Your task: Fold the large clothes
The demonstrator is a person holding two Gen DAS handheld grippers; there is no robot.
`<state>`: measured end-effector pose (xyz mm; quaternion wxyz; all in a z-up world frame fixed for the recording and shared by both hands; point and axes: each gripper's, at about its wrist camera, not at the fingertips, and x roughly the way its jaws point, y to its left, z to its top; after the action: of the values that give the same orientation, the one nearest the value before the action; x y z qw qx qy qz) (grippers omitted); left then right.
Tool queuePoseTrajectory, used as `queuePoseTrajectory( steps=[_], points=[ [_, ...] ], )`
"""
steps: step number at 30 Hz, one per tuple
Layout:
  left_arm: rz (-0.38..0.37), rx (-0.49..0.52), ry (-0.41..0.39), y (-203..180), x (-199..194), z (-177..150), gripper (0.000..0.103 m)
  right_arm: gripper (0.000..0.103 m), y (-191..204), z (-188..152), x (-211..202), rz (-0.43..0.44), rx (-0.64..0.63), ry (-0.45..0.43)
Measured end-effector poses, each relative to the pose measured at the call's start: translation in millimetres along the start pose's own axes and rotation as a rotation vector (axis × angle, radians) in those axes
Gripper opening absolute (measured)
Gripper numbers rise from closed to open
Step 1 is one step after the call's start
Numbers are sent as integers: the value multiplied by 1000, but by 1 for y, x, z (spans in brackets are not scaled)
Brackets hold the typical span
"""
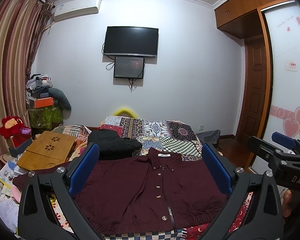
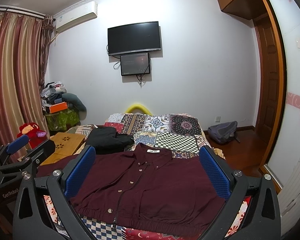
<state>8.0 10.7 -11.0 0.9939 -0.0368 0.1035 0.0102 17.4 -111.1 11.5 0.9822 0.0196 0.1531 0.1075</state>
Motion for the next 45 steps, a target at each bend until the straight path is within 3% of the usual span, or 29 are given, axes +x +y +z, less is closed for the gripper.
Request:
queuePoseTrajectory(
  steps=[17,28,34,40,45],
  points=[
    [10,-15,31,8,15,-1,103,103,-4,1,12,-6,11,36],
    [46,-45,84,28,47,-3,103,103,-6,-6,43,-12,17,120],
    [133,-83,122,64,76,-6,103,103,-9,-10,72,-12,27,198],
    [296,-126,157,124,106,-9,103,103,-15,-16,102,-22,49,281],
    [418,-191,233,185,130,-24,103,103,-22,-24,129,-26,86,355]
  ],
)
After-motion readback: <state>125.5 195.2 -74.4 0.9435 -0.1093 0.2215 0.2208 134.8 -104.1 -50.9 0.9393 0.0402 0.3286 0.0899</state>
